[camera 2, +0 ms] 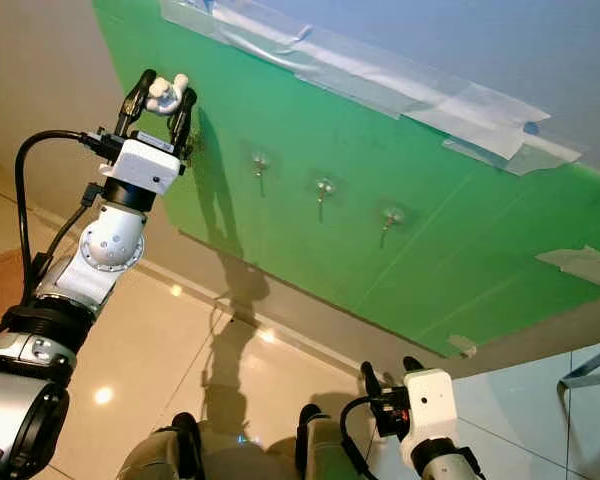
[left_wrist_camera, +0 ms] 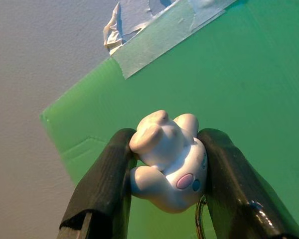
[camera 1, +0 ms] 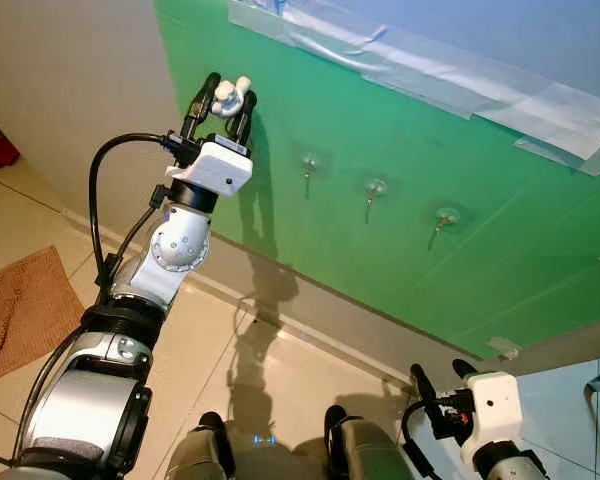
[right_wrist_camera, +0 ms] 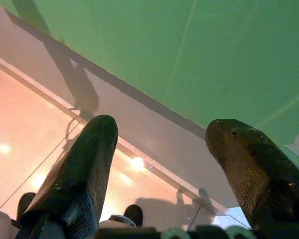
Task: Hang keys on a hook
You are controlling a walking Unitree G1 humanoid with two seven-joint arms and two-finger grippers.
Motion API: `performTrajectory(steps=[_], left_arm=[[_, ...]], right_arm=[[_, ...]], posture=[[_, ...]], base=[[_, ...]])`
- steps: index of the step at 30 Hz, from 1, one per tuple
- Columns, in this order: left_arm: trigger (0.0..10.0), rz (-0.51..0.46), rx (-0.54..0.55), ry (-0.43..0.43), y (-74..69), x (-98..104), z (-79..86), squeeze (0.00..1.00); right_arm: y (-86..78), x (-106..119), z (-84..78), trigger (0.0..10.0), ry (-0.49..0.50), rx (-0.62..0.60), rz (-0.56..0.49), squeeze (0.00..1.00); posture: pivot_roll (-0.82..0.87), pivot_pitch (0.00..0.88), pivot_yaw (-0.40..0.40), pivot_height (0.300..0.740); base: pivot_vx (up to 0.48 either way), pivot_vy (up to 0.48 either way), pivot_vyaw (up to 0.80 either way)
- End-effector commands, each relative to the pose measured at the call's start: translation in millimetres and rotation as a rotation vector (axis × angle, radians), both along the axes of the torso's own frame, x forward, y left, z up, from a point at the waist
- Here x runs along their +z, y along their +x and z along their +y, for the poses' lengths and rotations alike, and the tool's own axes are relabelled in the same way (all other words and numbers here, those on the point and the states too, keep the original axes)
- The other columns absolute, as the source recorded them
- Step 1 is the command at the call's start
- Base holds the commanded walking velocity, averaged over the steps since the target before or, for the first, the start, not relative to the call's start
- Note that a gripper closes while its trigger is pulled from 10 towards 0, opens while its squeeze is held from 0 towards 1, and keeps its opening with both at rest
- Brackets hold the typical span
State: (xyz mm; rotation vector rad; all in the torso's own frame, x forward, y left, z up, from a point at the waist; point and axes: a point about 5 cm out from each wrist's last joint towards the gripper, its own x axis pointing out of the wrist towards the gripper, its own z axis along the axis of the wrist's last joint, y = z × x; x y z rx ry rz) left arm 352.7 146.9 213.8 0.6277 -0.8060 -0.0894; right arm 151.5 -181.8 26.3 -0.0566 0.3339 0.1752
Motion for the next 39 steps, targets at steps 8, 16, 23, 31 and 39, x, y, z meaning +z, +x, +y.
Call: performTrajectory(steps=[8,16,23,31,39], left_arm=[[0.0,-0.076,0.003,0.043,1.0,11,-4.1,0.00],[0.0,-0.097,0.004,0.093,2.7,11,-7.8,0.00],[0.0,-0.113,0.015,0.125,3.9,9,-9.4,0.00],[0.0,-0.127,0.021,0.143,4.1,7,-10.1,0.00],[0.0,-0.147,0.028,0.157,5.0,9,-10.0,0.00]], right_arm=[[-5.2,8,-3.7,10.0,-0.004,-0.005,0.008,0.00],[-8.3,14,-5.3,10.0,-0.012,-0.013,0.009,0.00],[-17.4,16,-10.4,10.0,-0.029,-0.017,0.033,0.00],[-25.8,16,-13.6,10.0,-0.042,-0.020,0.054,0.00],[-30.1,19,-9.8,10.0,-0.037,-0.019,0.059,0.00]], posture=[[-0.37,0.243,-0.082,0.740],[-0.40,0.251,-0.092,0.740],[-0.43,0.269,-0.115,0.740],[-0.44,0.275,-0.123,0.740],[-0.44,0.275,-0.115,0.740]], base=[[0.000,0.000,0.00],[0.000,0.000,0.00],[0.000,0.000,0.00],[0.000,0.000,0.00],[0.000,0.000,0.00]])
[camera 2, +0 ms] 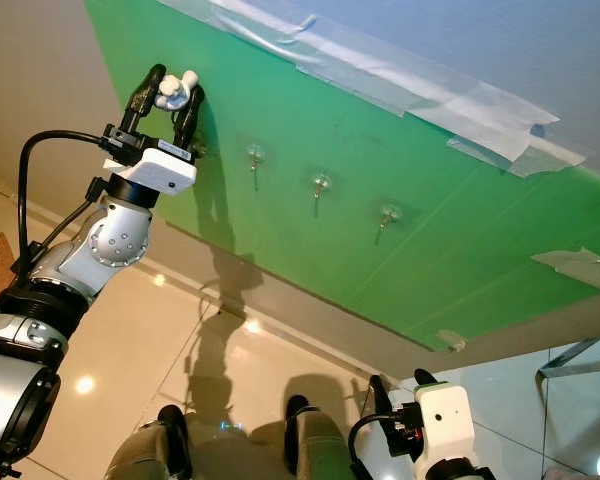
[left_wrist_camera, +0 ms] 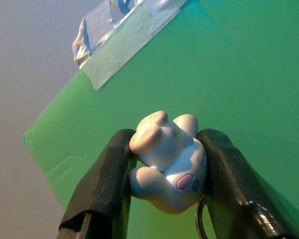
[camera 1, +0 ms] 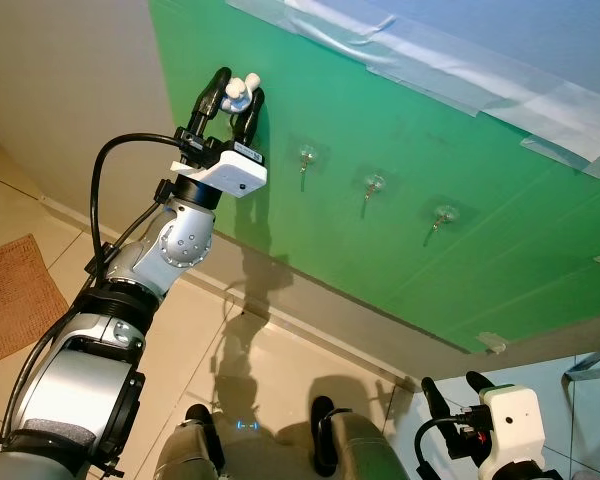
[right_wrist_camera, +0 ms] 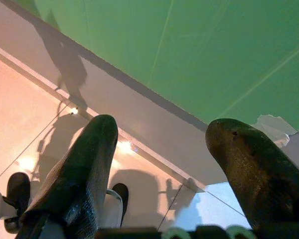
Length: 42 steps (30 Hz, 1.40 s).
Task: Hang keys on a hook
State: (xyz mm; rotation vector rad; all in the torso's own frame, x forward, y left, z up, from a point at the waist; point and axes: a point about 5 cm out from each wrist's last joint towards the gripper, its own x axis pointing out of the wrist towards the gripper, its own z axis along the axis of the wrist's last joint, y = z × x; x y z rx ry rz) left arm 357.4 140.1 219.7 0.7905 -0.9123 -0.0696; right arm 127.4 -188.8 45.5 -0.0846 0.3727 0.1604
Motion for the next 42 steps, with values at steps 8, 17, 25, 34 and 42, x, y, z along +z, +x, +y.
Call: performTrajectory(steps=[8,17,25,34,42], left_arm=[[0.0,0.026,-0.024,-0.040,1.4,4,-0.3,0.00],[0.0,0.279,-0.189,-0.306,-5.5,-9,-18.7,0.00],[0.0,0.456,-0.247,-0.558,-15.3,-12,-6.1,0.00],[0.0,0.715,-0.298,-0.764,-27.5,-42,8.5,0.00],[0.0,0.929,-0.315,-0.918,-38.2,-77,8.5,0.00]], right_arm=[[-4.0,4,-3.8,10.0,0.000,-0.008,0.015,0.00],[31.0,12,4.1,10.0,0.030,-0.006,-0.083,0.00],[95.7,31,14.1,10.0,0.060,-0.006,-0.220,0.00],[134.6,44,7.9,10.0,0.237,-0.150,-0.268,0.00],[149.9,51,16.5,10.0,0.358,-0.197,-0.287,0.00]], posture=[[-0.42,0.258,-0.098,0.740],[-0.33,0.203,-0.044,0.740],[-0.20,0.140,0.004,0.740],[-0.14,0.117,0.027,0.740],[-0.14,0.117,0.026,0.740]], base=[[0.000,0.000,0.00],[0.000,0.000,0.00],[0.000,0.000,0.00],[0.000,0.000,0.00],[0.000,0.000,0.00]])
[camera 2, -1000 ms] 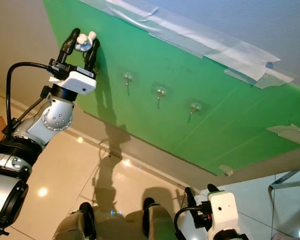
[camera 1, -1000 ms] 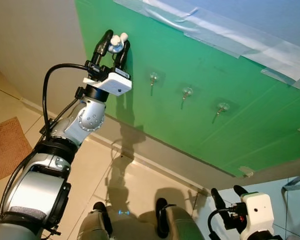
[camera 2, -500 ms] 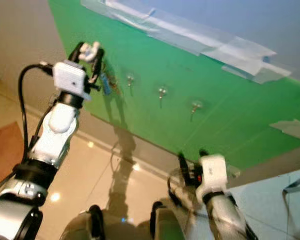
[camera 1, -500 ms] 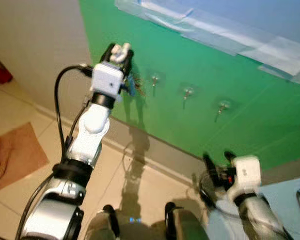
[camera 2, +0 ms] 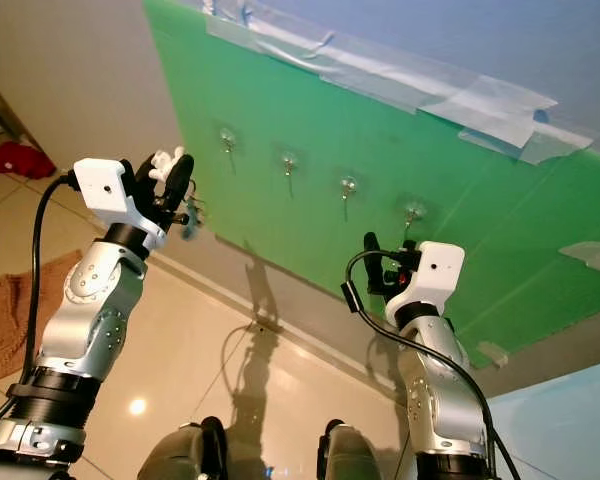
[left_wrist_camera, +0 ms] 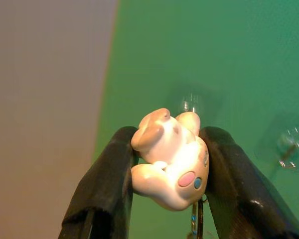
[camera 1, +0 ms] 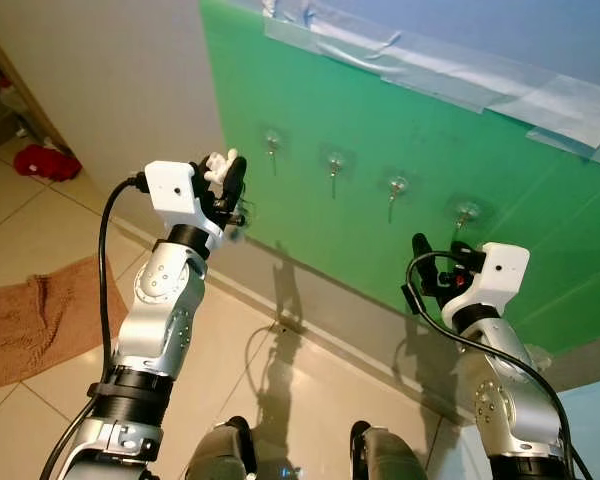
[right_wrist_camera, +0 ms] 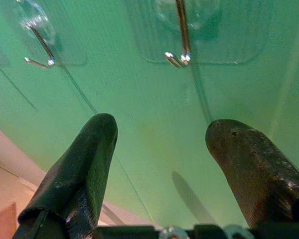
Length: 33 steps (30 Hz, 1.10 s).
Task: Hang keys on a hook
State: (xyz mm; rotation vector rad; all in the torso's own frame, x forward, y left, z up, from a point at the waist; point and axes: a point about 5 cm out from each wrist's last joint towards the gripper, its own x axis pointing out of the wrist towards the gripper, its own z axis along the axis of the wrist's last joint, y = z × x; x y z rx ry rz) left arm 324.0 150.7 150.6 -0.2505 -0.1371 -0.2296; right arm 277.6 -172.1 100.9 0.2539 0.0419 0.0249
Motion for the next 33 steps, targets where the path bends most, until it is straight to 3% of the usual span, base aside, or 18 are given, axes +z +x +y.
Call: performTrajectory(steps=[1,4,7,18,19,21,23,26,29,33], left_arm=[[0.0,0.037,-0.024,-0.017,-4.7,-8,-2.2,0.00],[0.0,0.090,-0.049,-0.014,-10.9,-24,-6.9,0.00],[0.0,0.135,-0.122,0.069,-22.8,-42,-17.4,0.00],[0.0,0.106,-0.104,0.111,-17.4,-37,-19.4,0.00],[0.0,0.112,-0.083,0.069,-15.1,-37,-18.1,0.00],[0.0,0.151,-0.018,-0.125,-7.1,-34,-14.8,0.00],[0.0,0.178,0.011,-0.250,-2.1,-32,-14.8,0.00],[0.0,0.164,0.009,-0.293,1.4,-26,-16.7,0.00],[0.0,0.134,-0.004,-0.234,1.5,-21,-17.1,0.00],[0.0,0.073,-0.012,0.056,1.9,-18,-17.1,0.00]], right_arm=[[-0.3,-5,-0.2,10.0,0.026,-0.006,0.020,0.00],[0.4,-6,2.8,10.0,0.032,0.000,0.023,0.00],[2.3,-5,6.6,10.0,0.023,0.013,0.028,0.00],[6.3,-3,6.7,10.0,-0.011,0.034,0.020,0.00],[6.5,-3,6.8,10.0,-0.013,0.035,0.019,0.00],[6.4,-4,6.7,10.0,-0.017,0.040,0.022,0.00],[5.7,-4,7.1,10.0,-0.020,0.048,0.026,0.00],[3.8,-6,8.0,10.0,-0.036,0.066,0.032,0.00],[2.2,-7,7.9,10.0,-0.047,0.072,0.034,0.00],[0.3,-9,8.0,10.0,-0.042,0.066,0.040,0.00]], posture=[[-0.14,0.117,0.026,0.740],[-0.14,0.117,0.022,0.740],[-0.15,0.121,0.014,0.740],[-0.16,0.116,0.002,0.740],[-0.16,0.117,0.000,0.740],[-0.16,0.116,-0.006,0.740],[-0.16,0.123,-0.017,0.740],[-0.16,0.126,-0.019,0.740],[-0.17,0.127,-0.017,0.740],[-0.17,0.132,-0.013,0.740]], base=[[0.000,0.000,0.00],[0.000,0.000,0.00],[0.000,0.000,0.00],[0.000,0.000,0.00],[0.000,0.000,0.00],[0.000,0.000,0.00],[0.000,0.000,0.00],[0.000,0.000,0.00],[0.000,0.000,0.00],[0.000,0.000,0.00]])
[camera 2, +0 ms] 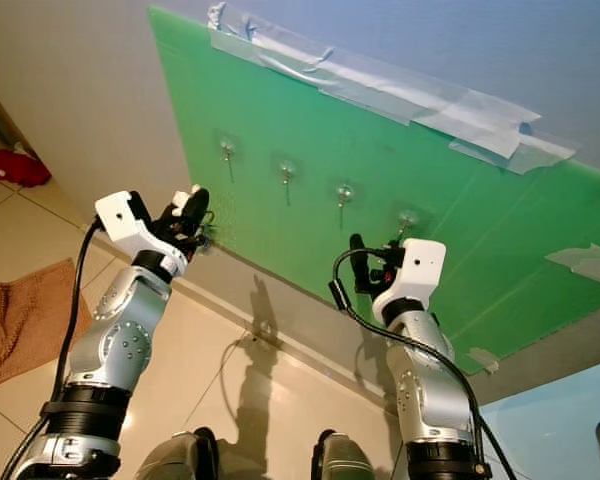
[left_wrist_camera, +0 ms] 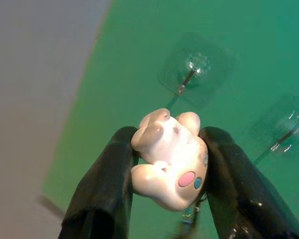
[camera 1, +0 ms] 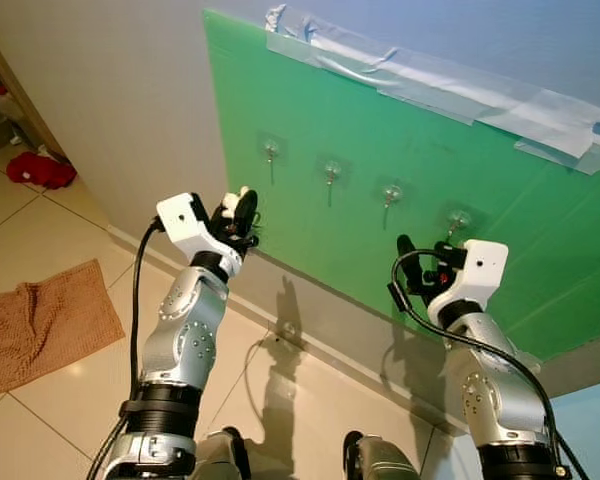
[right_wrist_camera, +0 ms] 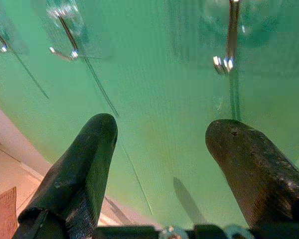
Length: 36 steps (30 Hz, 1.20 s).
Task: Hang keys on a hook
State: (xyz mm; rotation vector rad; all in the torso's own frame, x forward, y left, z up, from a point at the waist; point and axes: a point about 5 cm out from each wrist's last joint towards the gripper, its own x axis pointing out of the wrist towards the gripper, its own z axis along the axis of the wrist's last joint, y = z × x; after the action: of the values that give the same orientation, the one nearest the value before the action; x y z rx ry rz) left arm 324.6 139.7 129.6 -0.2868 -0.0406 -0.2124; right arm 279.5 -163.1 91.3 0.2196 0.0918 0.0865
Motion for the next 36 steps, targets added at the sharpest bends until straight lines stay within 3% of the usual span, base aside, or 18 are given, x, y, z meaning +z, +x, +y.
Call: performTrajectory(steps=[1,3,8,11,12,18,26,36], left_arm=[[0.0,-0.044,-0.020,0.135,1.3,4,-5.7,0.00],[0.0,-0.064,-0.007,0.214,2.2,6,-1.5,0.00],[0.0,-0.098,0.030,0.312,4.8,11,7.6,0.00],[0.0,-0.190,0.028,0.459,7.8,24,6.3,0.00],[0.0,-0.190,0.028,0.459,7.8,24,6.3,0.00],[0.0,-0.270,0.092,0.660,18.1,35,22.0,0.00],[0.0,-0.343,0.107,0.763,22.6,42,25.6,0.00],[0.0,-0.395,0.117,0.795,26.3,46,23.7,0.00]], right_arm=[[-2.3,0,-0.4,10.0,-0.009,-0.001,0.000,0.00],[-3.7,-2,1.6,10.0,-0.010,0.006,0.003,0.00],[-5.3,-4,2.3,10.0,-0.012,0.008,0.009,0.00],[-6.1,-6,2.8,10.0,-0.013,0.014,0.015,0.00],[-6.1,-6,2.8,10.0,-0.013,0.014,0.015,0.00],[-6.2,-6,4.3,10.0,-0.018,0.022,0.015,0.00],[-8.3,-7,4.4,10.0,-0.022,0.016,0.014,0.00],[-10.7,-7,4.3,10.0,-0.031,0.016,0.015,0.00]], posture=[[-0.17,0.130,-0.011,0.740],[-0.17,0.127,-0.009,0.740],[-0.16,0.121,-0.009,0.740],[-0.15,0.118,-0.011,0.740],[-0.15,0.118,-0.011,0.740],[-0.15,0.123,-0.013,0.740],[-0.17,0.138,-0.005,0.740],[-0.18,0.146,-0.005,0.740]], base=[[0.000,0.000,0.00],[0.000,0.000,0.00],[0.000,0.000,0.00],[0.000,0.000,0.00],[0.000,0.000,0.00],[0.000,0.000,0.00],[0.000,0.000,0.00],[0.000,0.000,0.00]])
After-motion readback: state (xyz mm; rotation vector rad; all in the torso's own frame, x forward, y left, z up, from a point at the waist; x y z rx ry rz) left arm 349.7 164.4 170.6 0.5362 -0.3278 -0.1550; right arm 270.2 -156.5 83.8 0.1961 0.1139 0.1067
